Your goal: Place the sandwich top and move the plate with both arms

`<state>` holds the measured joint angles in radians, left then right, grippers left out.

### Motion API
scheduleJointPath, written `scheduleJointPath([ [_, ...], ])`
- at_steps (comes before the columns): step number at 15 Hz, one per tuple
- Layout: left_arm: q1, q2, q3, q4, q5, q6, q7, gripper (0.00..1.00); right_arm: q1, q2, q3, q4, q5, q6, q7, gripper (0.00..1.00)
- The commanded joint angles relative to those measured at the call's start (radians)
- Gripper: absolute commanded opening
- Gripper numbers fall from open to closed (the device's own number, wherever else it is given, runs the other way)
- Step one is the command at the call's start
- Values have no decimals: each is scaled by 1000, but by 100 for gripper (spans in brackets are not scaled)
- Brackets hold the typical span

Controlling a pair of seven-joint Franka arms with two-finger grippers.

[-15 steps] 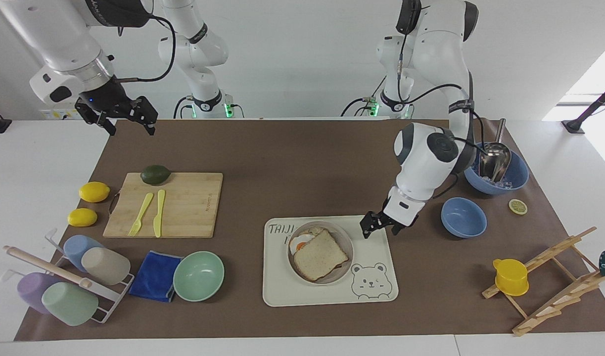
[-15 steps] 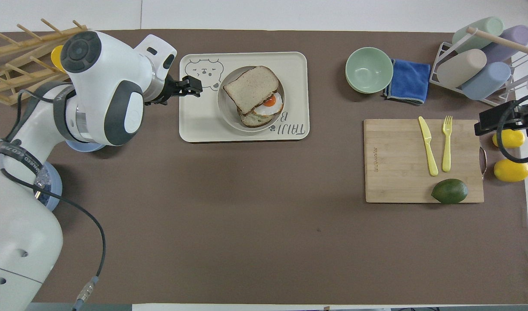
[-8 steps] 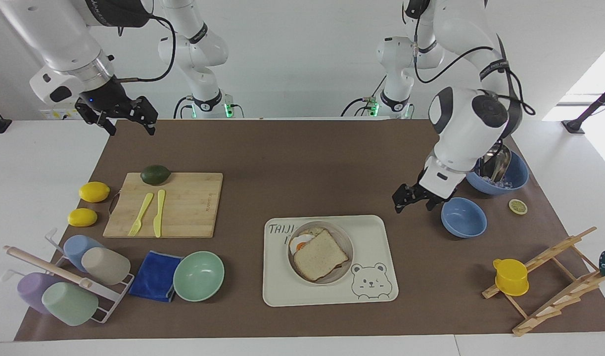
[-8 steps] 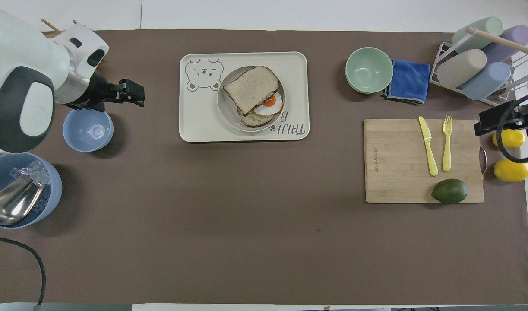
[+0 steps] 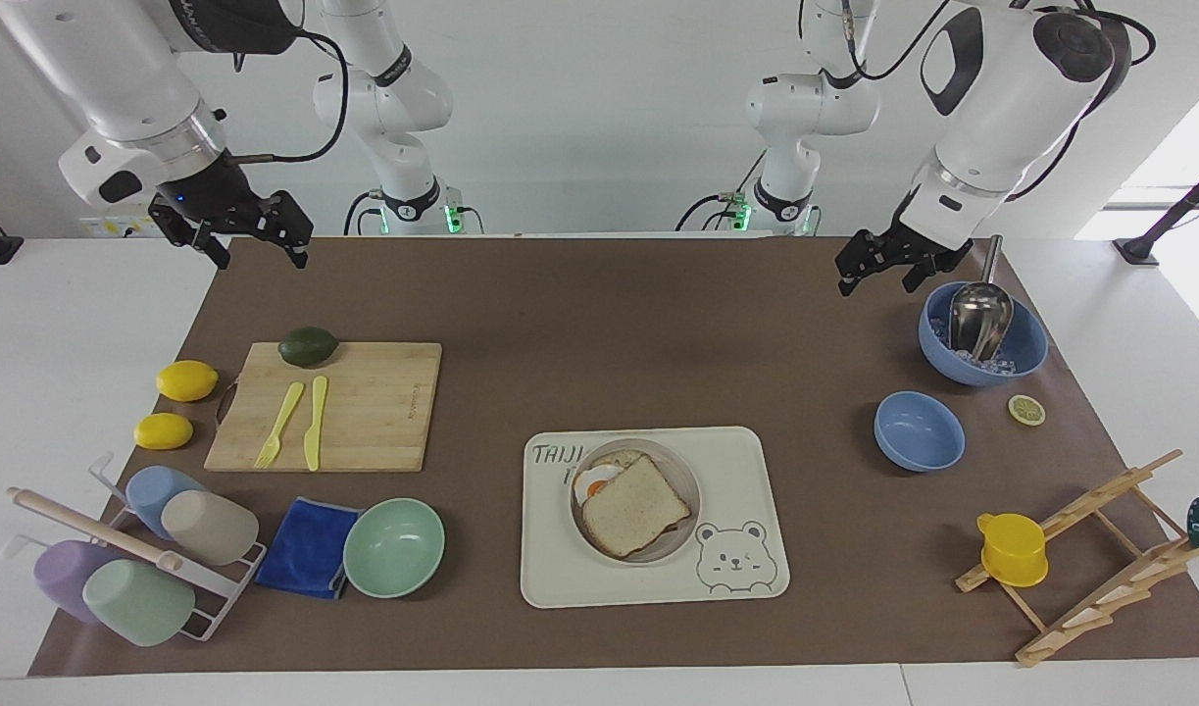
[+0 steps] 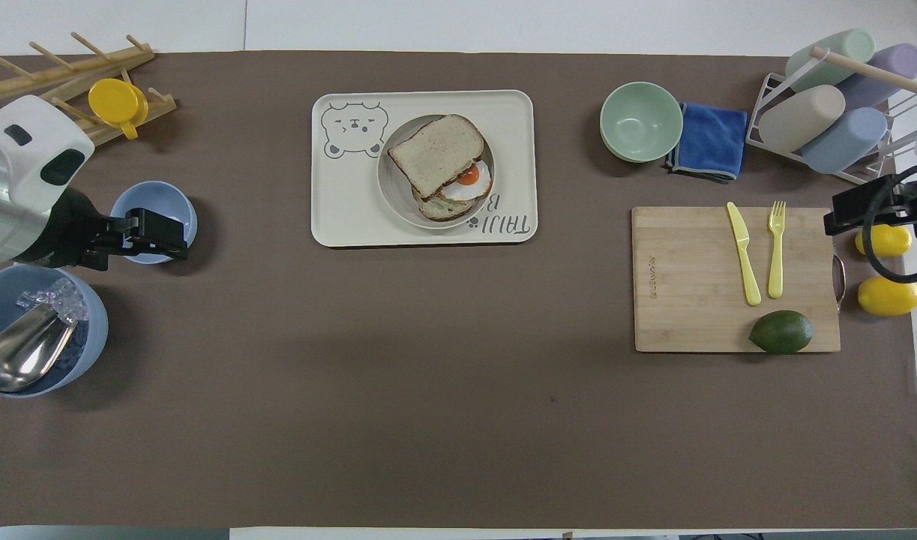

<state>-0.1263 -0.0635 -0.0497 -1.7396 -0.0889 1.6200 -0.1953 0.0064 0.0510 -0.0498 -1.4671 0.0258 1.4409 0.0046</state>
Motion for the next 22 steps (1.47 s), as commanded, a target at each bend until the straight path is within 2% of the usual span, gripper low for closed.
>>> scheduleJointPath([
  [1,-4,-36,-1,-51,24,15,10,100,-6,-10,8,-7,-10,18,11,100],
  [4,-10,-30,-2,-34,74,-5,10,100,-6,-10,8,-7,-12,19,11,100],
  [7,-12,17,-9,99,129,-129,11,100,-6,-10,8,-7,-10,18,11,100],
  [8,-10,17,-7,110,123,-137,11,100,-6,-10,8,-7,-10,18,11,100],
  [11,-4,-4,-12,103,118,-155,13,100,-6,-10,10,-7,-12,18,11,100],
  [15,2,-38,-12,31,87,-106,13,100,-5,-10,10,-7,-10,18,11,100],
  [22,2,-36,-7,60,46,-114,11,100,-6,-10,15,-7,-7,18,11,100],
])
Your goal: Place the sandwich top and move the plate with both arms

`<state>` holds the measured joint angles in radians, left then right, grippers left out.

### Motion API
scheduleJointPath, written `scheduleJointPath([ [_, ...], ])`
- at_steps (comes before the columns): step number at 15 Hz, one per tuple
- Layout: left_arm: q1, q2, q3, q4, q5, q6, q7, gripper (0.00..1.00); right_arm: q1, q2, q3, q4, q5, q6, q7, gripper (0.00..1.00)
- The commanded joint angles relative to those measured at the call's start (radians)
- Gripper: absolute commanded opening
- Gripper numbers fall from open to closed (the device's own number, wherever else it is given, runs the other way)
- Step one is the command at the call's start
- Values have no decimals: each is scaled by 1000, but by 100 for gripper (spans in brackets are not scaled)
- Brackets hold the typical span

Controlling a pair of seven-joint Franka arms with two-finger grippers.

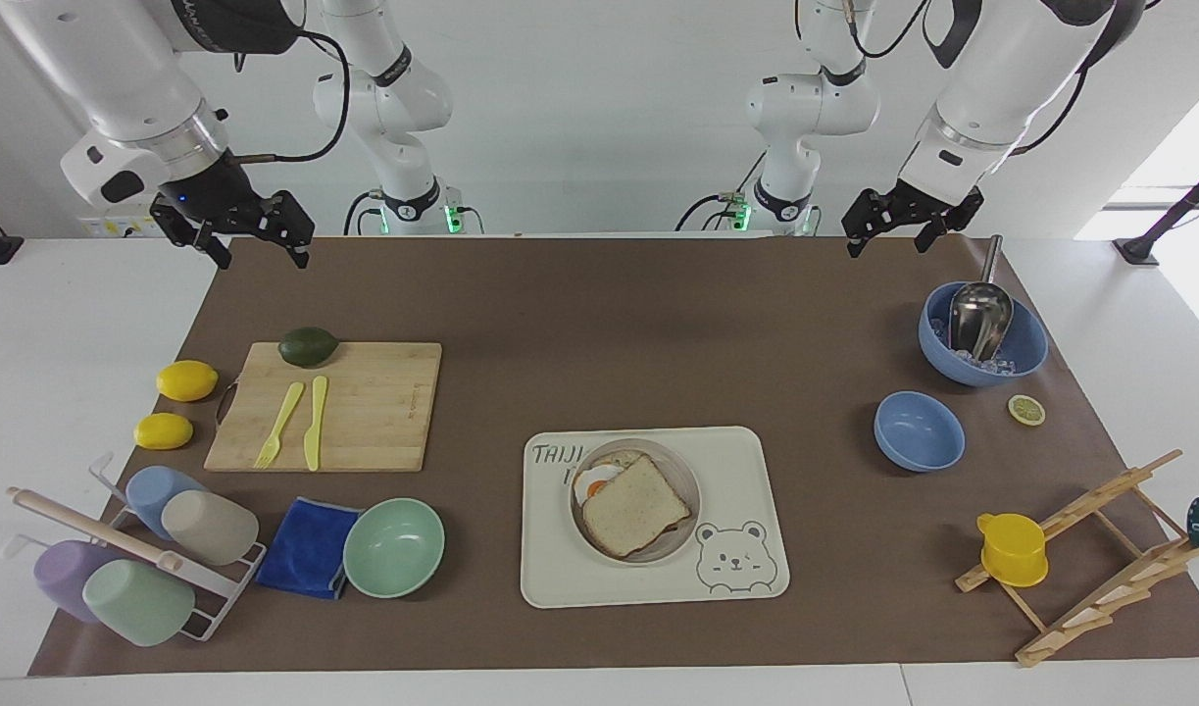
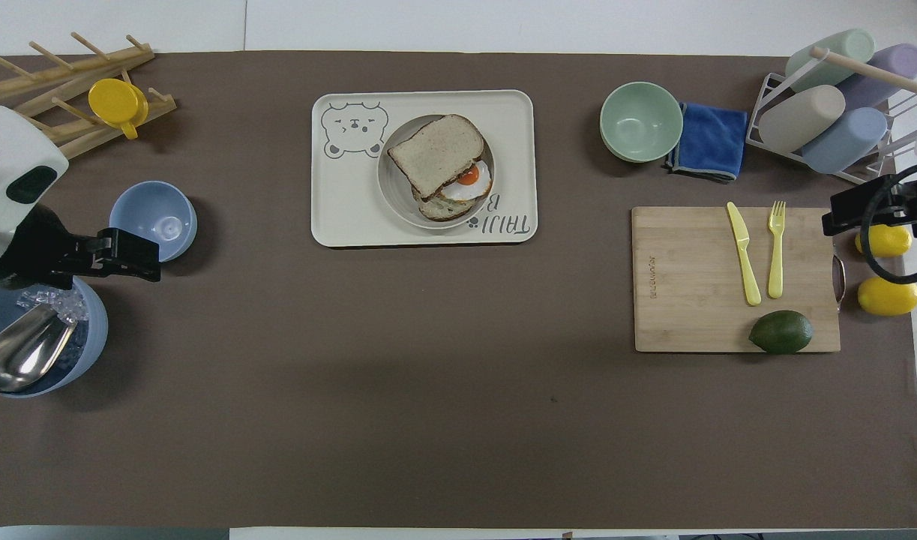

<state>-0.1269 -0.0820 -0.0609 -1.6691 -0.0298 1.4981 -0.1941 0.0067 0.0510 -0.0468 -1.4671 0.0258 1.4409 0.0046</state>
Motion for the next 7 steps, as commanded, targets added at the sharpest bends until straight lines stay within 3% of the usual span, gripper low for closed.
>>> scheduleJointPath([
  [1,3,-18,4,-11,-13,8,10,100,-7,-10,10,-7,-7,18,11,100],
  [7,3,-18,4,-11,-12,5,10,100,-5,-8,12,-4,-12,18,12,100],
])
